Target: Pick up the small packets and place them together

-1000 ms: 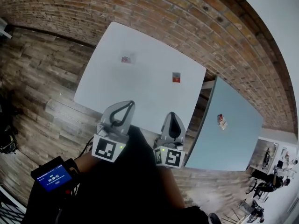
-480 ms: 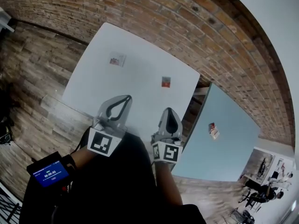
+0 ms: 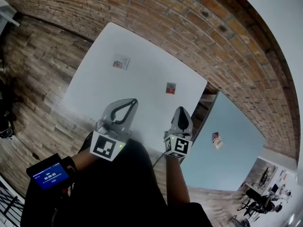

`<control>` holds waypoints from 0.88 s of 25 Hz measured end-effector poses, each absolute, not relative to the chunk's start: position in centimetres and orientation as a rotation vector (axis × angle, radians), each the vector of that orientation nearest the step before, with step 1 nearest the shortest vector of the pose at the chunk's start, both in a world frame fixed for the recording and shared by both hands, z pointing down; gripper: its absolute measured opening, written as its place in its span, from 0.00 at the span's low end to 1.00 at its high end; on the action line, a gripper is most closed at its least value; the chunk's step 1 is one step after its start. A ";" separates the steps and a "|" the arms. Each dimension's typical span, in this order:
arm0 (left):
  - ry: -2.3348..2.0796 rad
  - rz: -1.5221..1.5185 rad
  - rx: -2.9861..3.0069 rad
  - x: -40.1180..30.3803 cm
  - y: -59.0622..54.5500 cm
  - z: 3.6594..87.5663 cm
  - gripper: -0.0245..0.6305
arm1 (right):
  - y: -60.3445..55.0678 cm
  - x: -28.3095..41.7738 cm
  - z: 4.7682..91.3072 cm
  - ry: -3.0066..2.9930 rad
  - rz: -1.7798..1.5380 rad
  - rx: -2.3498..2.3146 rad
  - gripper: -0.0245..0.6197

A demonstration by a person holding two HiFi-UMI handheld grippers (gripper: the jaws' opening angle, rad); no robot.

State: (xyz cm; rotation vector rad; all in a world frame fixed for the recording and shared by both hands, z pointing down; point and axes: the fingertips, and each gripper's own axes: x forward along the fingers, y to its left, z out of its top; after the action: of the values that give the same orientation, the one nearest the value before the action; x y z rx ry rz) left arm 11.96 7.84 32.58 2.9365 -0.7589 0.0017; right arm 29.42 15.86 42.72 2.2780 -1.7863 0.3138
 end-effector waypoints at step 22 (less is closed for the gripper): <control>-0.787 0.260 2.927 14.1 5.9 36.7 0.04 | 9.1 37.1 56.0 -1.826 0.600 1.954 0.15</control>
State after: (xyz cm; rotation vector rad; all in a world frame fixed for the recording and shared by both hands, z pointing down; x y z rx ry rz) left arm 14.12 5.93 36.66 2.9268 -0.7872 0.2602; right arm 37.08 9.15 56.00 1.9538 -1.8262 0.5998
